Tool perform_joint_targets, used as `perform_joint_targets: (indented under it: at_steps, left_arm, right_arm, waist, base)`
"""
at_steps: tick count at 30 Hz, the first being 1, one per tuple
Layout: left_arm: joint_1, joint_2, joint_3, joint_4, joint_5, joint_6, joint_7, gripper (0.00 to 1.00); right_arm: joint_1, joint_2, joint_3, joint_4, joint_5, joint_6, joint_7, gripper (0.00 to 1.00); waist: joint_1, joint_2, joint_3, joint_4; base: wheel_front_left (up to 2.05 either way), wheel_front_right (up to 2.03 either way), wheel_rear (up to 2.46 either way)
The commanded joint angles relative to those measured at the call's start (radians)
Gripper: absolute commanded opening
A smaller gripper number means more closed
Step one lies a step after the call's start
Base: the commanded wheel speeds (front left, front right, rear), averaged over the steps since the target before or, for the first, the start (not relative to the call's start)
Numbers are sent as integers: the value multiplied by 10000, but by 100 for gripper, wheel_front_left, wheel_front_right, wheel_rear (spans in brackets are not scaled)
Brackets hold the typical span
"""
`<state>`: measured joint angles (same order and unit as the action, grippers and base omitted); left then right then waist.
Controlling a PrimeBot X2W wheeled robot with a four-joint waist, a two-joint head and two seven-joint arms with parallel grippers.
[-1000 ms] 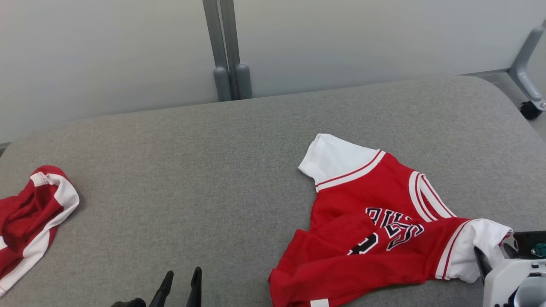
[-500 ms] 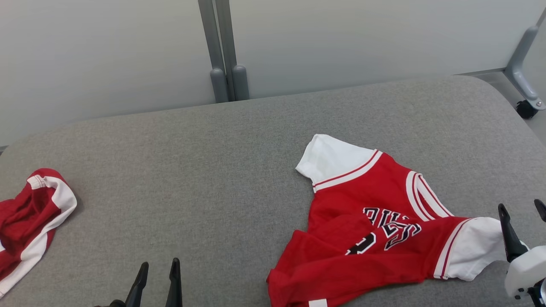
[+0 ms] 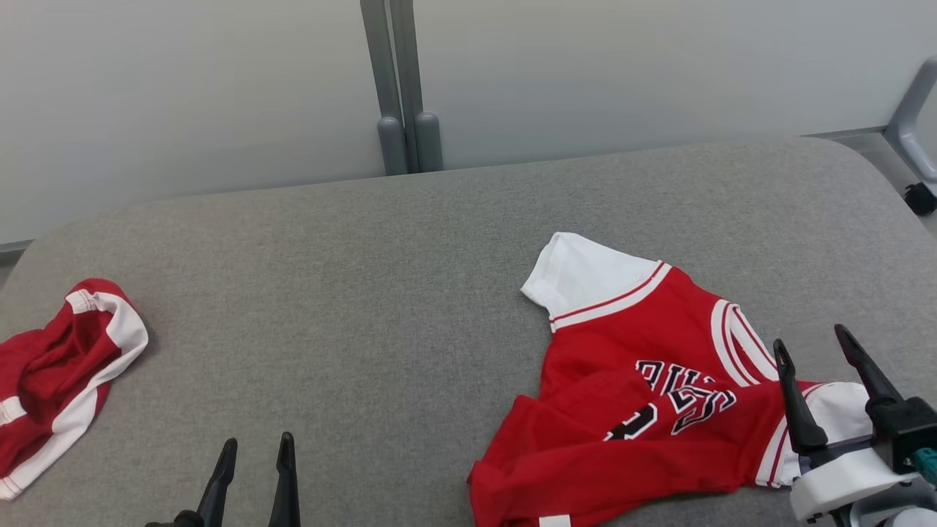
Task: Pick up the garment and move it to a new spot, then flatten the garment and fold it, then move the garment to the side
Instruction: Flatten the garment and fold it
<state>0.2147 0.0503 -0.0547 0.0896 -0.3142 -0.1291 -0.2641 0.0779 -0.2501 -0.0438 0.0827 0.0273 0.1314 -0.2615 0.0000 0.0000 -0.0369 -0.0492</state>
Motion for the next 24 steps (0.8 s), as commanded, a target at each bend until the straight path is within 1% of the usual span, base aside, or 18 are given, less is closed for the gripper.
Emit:
perform_joint_targets:
  at_steps: [1,7,12,16,18,20,24]
  left_arm:
    - [-25,14,29,6,58,-26,-1,100]
    - [-76,15,65,64,94,-26,-1,100]
    - [-127,14,94,131,136,-26,-1,100]
    - [-186,12,66,168,-134,-27,-2,100]
    - [-190,12,-41,209,-261,-27,-1,100]
    - [-189,12,-380,281,-418,-27,-2,100]
    - [-180,35,-1202,401,-482,-15,-1,100]
  right_arm:
    - [177,136,8,7,-165,-16,-36,100]
    - [244,755,204,-40,-232,-16,-41,100]
    - [172,949,400,40,-273,-16,-42,100]
    - [24,957,506,102,-270,-16,-43,100]
    - [-18,862,532,49,-224,-16,-43,100]
    - [-78,674,441,-180,-131,-16,-44,100]
    - [266,-85,77,-483,-61,-16,-44,100]
  waist:
    - [0,0,21,86]
    - [0,0,20,228]
    - [0,0,-10,310]
    - [0,0,-22,341]
    - [0,0,-35,326]
    - [0,0,-76,315]
    - [0,0,-246,259]
  base:
    - [0,0,0]
    - [0,0,0]
    - [0,0,0]
    - [0,0,0]
    - [0,0,0]
    - [0,0,0]
    - [0,0,0]
